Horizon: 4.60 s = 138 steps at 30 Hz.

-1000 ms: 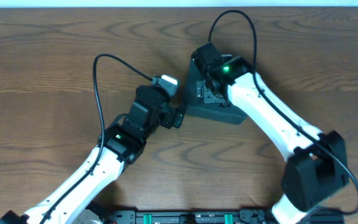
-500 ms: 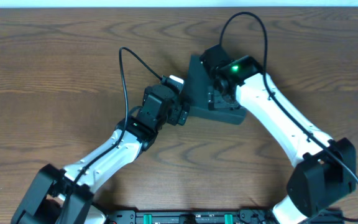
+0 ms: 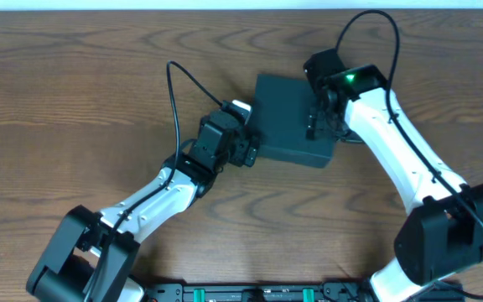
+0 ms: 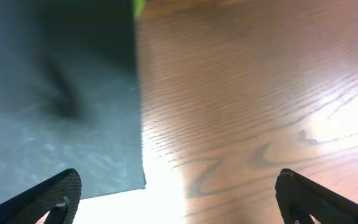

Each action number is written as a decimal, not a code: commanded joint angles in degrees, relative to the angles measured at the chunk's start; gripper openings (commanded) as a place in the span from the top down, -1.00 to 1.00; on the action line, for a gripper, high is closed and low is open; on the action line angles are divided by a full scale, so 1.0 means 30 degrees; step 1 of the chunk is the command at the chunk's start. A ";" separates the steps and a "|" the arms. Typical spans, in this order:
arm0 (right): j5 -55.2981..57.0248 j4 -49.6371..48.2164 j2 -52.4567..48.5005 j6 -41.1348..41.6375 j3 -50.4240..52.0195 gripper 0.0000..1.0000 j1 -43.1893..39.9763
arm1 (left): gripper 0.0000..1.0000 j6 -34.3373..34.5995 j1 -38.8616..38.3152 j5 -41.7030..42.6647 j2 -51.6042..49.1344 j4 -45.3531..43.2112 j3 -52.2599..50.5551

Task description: Pack container

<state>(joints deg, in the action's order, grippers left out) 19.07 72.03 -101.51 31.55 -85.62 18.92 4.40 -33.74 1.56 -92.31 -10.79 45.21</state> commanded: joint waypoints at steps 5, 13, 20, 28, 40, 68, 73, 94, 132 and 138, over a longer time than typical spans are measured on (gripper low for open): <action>0.0291 0.0080 0.0342 0.0408 0.0066 -0.99 -0.0940 | -0.91 -0.0029 0.0015 0.0197 -0.0124 0.0699 -0.0044; 0.0379 -0.0787 0.0335 0.0619 0.0277 -0.99 -0.2127 | -0.91 -0.0248 0.0656 -0.2302 0.2820 0.1778 0.0401; 0.0357 -0.2812 0.0335 0.0605 0.1122 -0.99 -0.4116 | -0.91 -0.0197 0.3694 -0.1617 0.2914 0.4044 0.0401; 0.0240 -0.5238 0.0328 0.0372 0.2747 -0.98 -0.4743 | -0.91 -0.0546 0.4612 -0.0488 0.2616 0.4051 0.0401; -0.0663 -0.7599 -0.1523 -0.0175 0.3191 -0.98 -0.4743 | -0.91 -0.0517 0.4605 0.1559 0.1078 0.3264 0.0401; -0.2514 -1.1023 -0.2812 -0.0270 0.3191 -0.99 -0.3468 | -0.91 0.1297 0.2608 0.3512 -0.0692 0.1530 0.0401; -0.2623 -1.1001 -0.3024 -0.0255 0.3191 -0.99 -0.2535 | -0.91 0.1982 0.2601 0.3497 -0.0328 0.2186 0.0401; -0.4014 -1.0659 -0.3038 0.0634 0.3191 -0.99 0.0546 | -0.91 0.1974 0.3468 0.1260 0.1603 0.5071 0.0401; -0.4721 -1.1635 -0.3045 0.1625 0.3191 -0.99 0.3366 | -0.91 0.1887 0.5166 0.0750 0.1851 0.7111 0.0401; -0.4947 -1.1417 -0.3045 0.1996 0.3191 -0.98 0.3366 | -0.91 0.1523 0.5173 0.0750 0.1851 0.7096 0.0401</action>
<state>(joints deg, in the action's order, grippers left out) 20.03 36.84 -109.08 37.95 -76.86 23.11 9.02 -17.23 -0.16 -86.89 11.55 45.67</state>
